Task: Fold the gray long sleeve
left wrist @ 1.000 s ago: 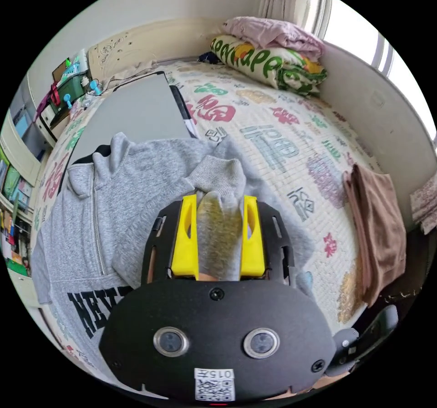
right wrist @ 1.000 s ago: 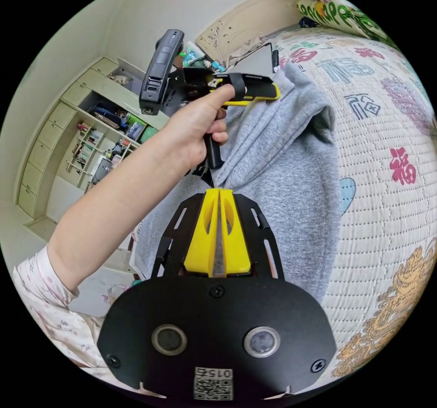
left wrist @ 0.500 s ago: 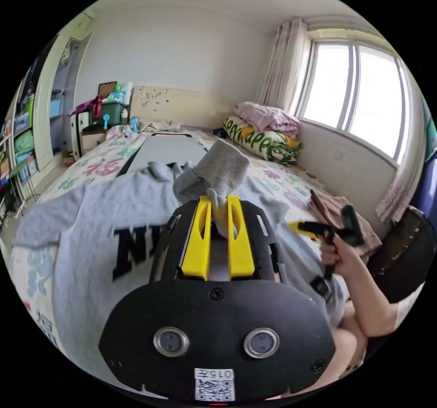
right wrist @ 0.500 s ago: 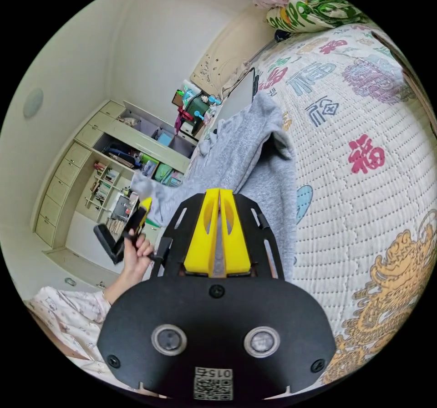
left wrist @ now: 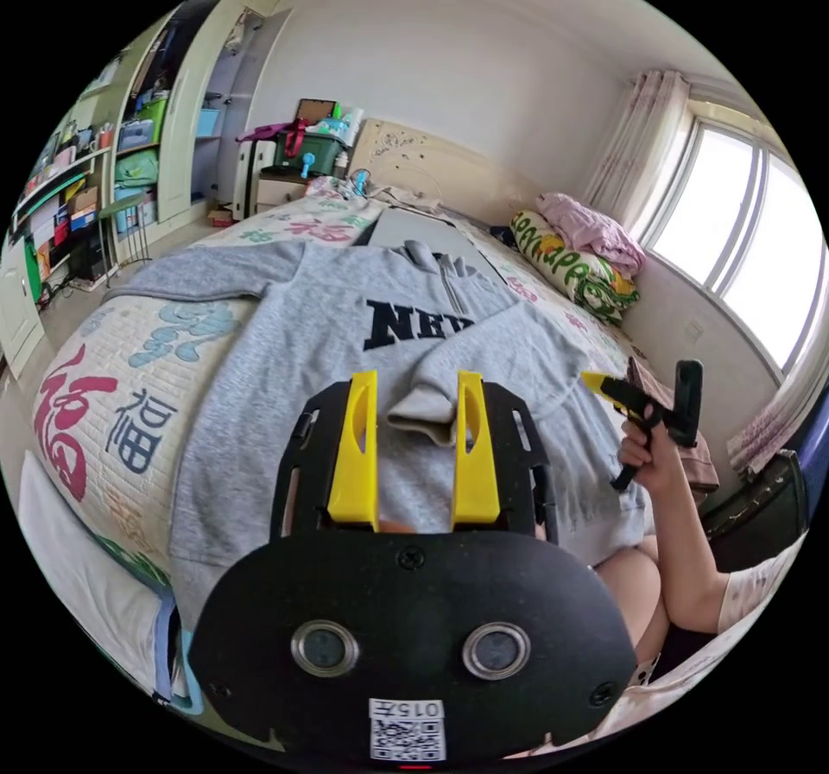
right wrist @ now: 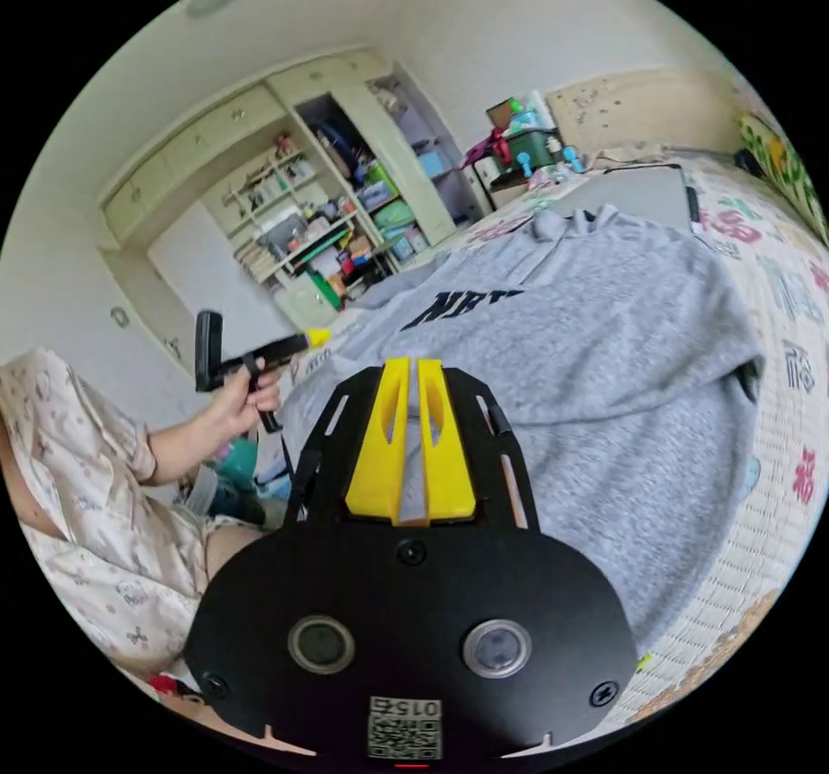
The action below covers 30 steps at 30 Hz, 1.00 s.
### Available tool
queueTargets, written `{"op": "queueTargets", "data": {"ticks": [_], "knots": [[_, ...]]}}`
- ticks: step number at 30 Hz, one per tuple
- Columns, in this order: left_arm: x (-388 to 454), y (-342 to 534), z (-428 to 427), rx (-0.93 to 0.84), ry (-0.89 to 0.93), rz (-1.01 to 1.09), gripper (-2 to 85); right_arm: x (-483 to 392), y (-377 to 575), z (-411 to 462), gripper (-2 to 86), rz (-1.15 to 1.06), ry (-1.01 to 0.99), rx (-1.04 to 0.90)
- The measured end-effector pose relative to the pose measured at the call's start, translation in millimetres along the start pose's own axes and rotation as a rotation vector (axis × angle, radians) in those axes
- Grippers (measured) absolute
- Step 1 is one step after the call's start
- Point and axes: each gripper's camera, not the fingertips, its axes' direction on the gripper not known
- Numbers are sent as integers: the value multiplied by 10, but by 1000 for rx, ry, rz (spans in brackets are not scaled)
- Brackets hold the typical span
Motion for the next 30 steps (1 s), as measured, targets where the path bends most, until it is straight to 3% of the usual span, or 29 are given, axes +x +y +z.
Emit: {"op": "queueTargets", "data": {"ticks": [3, 10, 14, 23, 30], "knots": [[-100, -145, 180, -29, 7, -20, 152, -366, 127, 312, 32, -100, -16, -105], [-8, -396, 1057, -249, 65, 39, 148, -876, 285, 537, 80, -216, 50, -69], [49, -434, 1303, -288, 73, 52, 138, -946, 303, 754, 85, -212, 63, -154], [281, -505, 1495, -310, 133, 64, 48, -1173, -78, 969, 5, -189, 257, -353], [778, -752, 1022, -210, 82, 187, 20, -1188, -524, 153, -3, -224, 25, -260]]}}
